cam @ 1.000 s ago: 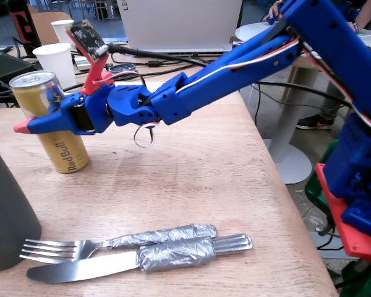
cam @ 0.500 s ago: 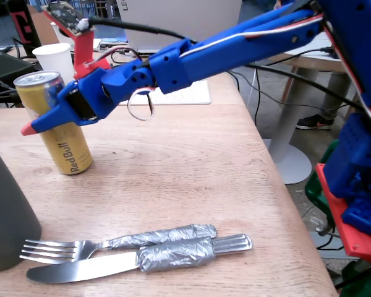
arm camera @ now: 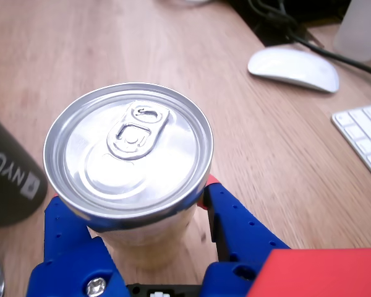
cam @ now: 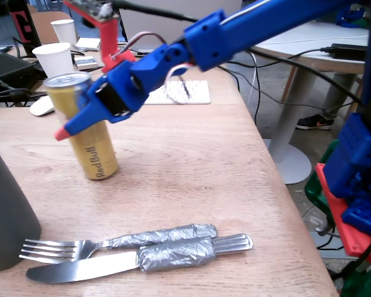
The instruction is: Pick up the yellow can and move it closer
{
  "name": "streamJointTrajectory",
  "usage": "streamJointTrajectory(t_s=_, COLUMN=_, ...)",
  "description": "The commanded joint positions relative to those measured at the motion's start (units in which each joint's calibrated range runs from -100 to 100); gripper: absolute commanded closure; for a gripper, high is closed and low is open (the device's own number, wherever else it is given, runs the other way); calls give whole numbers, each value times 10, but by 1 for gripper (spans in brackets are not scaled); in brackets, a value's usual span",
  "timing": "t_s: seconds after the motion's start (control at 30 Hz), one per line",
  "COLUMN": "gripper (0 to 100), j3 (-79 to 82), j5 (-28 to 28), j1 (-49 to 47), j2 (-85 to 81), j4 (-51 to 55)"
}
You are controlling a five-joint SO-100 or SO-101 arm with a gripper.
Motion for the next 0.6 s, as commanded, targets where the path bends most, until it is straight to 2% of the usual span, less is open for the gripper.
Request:
streamJointTrajectory(t_s=0.0, gripper=74, j3=120, j5=-3, j1=-6, j2=-181, j4=-10)
streamJointTrajectory(t_s=0.37, gripper=74, j3=499, j5=-1, j1=-15, j2=-648, j4=2)
streamJointTrajectory(t_s=0.5, gripper=74, j3=521, j5=1, j1=-20, j2=-724, j4=3)
streamJointTrajectory(t_s=0.57, gripper=74, j3=520, j5=2, j1=-28, j2=-741, j4=39)
